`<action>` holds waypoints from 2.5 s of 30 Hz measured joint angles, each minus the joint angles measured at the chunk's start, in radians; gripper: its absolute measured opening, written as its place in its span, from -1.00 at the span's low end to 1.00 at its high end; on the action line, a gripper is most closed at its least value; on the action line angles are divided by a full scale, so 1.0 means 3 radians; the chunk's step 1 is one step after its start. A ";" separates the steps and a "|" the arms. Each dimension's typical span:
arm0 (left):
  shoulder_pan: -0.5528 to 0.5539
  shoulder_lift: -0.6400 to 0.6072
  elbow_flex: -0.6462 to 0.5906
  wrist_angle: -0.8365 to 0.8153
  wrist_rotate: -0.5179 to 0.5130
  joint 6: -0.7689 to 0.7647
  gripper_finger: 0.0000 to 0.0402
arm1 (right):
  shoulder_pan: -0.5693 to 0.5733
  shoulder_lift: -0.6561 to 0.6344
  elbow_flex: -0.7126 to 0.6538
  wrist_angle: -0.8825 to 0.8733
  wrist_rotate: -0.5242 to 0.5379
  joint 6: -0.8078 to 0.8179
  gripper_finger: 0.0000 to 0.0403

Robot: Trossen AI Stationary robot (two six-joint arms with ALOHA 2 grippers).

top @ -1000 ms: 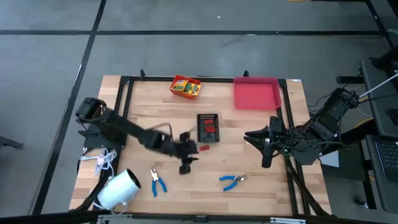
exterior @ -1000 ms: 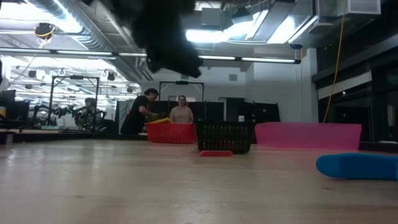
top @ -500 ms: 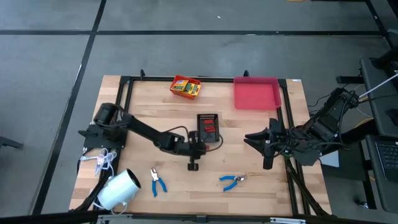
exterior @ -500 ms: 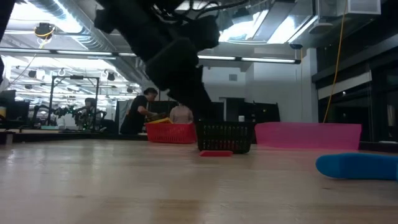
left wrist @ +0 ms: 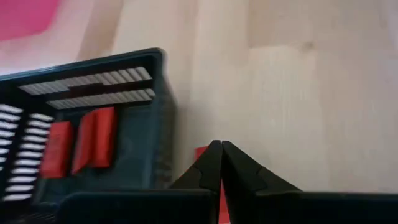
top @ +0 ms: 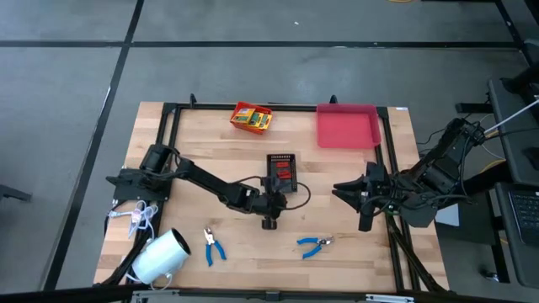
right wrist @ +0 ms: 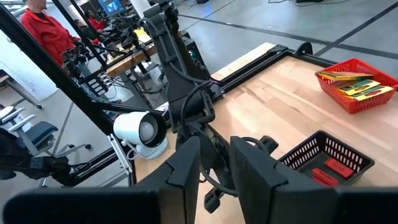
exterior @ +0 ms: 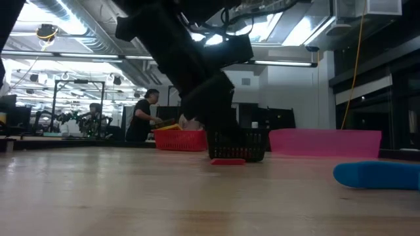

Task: Pick & Place School Supplies
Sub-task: Put the red eraser into the black bin

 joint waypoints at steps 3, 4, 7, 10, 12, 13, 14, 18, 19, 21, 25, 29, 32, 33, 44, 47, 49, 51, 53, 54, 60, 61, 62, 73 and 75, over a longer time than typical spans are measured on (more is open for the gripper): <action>0.0003 0.0000 0.0000 -0.0053 -0.0003 -0.0003 -0.98 | 0.0000 0.0000 0.0000 0.0000 0.0000 -0.0008 -0.55; 0.0004 0.0000 0.0000 -0.0091 0.0019 0.0000 -0.99 | 0.0000 0.0000 0.0000 0.0000 0.0000 -0.0014 -0.55; 0.0001 0.0000 -0.0002 -0.0127 0.0019 -0.0003 -0.99 | 0.0000 0.0000 0.0000 0.0000 0.0000 -0.0038 -0.55; 0.0001 0.0000 -0.0002 -0.0142 0.0021 0.0000 -0.98 | 0.0000 0.0000 0.0000 0.0000 0.0000 -0.0039 -0.55; 0.0002 0.0000 -0.0002 -0.0147 0.0030 -0.0003 -0.99 | 0.0000 0.0000 0.0000 0.0000 0.0000 -0.0039 -0.55; 0.0003 0.0000 -0.0002 -0.0155 0.0037 -0.0007 -0.99 | 0.0000 0.0000 0.0000 0.0000 0.0000 -0.0040 -0.55; 0.0003 0.0000 -0.0003 -0.0172 0.0037 -0.0020 -0.99 | 0.0000 0.0000 0.0000 0.0000 0.0000 -0.0041 -0.55; 0.0009 0.0046 -0.0005 -0.0195 0.0104 -0.0049 -0.98 | 0.0000 0.0000 0.0000 -0.0001 0.0000 -0.0061 -0.55; 0.0010 0.0065 -0.0005 -0.0188 0.0143 -0.0053 -0.98 | 0.0000 0.0000 0.0000 0.0000 0.0000 -0.0064 -0.55; 0.0008 0.0101 -0.0005 -0.0187 0.0146 -0.0058 -0.98 | 0.0000 0.0000 0.0000 -0.0001 -0.0001 -0.0062 -0.55; 0.0009 0.0109 -0.0007 -0.0156 0.0099 -0.0083 -0.94 | 0.0005 0.0000 0.0000 0.0000 -0.0005 -0.0051 -0.55; 0.0006 0.0108 -0.0007 -0.0050 0.0117 -0.0069 -0.85 | 0.0018 0.0000 0.0000 0.0000 -0.0007 -0.0050 -0.55; -0.0022 0.0108 -0.0007 0.0013 0.0124 -0.0068 -0.77 | 0.0017 0.0000 0.0000 -0.0001 -0.0006 -0.0050 -0.55; -0.0033 0.0108 -0.0007 0.0027 0.0125 -0.0068 -0.75 | 0.0017 0.0000 0.0000 -0.0001 -0.0005 -0.0050 -0.55; -0.0063 0.0108 -0.0006 -0.0044 -0.0115 -0.0082 -0.71 | 0.0017 0.0000 0.0000 -0.0009 -0.0003 -0.0039 -0.55; -0.0066 0.0108 -0.0006 -0.0044 -0.0115 -0.0082 -0.69 | 0.0017 0.0001 0.0000 -0.0010 -0.0003 -0.0039 -0.55; -0.0066 0.0108 -0.0006 -0.0044 -0.0125 -0.0082 -0.68 | 0.0017 0.0000 0.0000 -0.0010 -0.0003 -0.0039 -0.55; -0.0064 0.0108 -0.0006 -0.0044 -0.0131 -0.0083 -0.66 | 0.0017 0.0000 0.0000 -0.0010 -0.0003 -0.0039 -0.55; -0.0057 0.0108 -0.0006 -0.0044 -0.0136 -0.0084 -0.65 | 0.0017 0.0000 0.0000 -0.0010 -0.0003 -0.0039 -0.55; -0.0056 0.0108 -0.0006 -0.0044 -0.0135 -0.0100 -0.65 | 0.0017 0.0001 0.0000 -0.0009 -0.0003 -0.0039 -0.55; -0.0057 0.0107 -0.0006 -0.0044 -0.0128 -0.0177 -0.59 | 0.0017 0.0001 0.0000 -0.0009 -0.0003 -0.0039 -0.55; -0.0057 0.0107 -0.0006 -0.0044 -0.0118 -0.0197 -0.58 | 0.0017 0.0000 0.0000 -0.0009 -0.0003 -0.0039 -0.55; -0.0057 0.0107 -0.0006 -0.0044 -0.0113 -0.0204 -0.57 | 0.0017 0.0000 0.0000 -0.0009 -0.0003 -0.0039 -0.55; -0.0057 0.0104 -0.0005 -0.0058 -0.0238 -0.0180 -0.49 | 0.0022 0.0001 0.0000 -0.0010 -0.0027 -0.0039 -0.55; -0.0056 0.0103 -0.0005 -0.0081 -0.0283 -0.0180 -0.50 | 0.0022 0.0000 0.0000 -0.0010 -0.0035 -0.0040 -0.55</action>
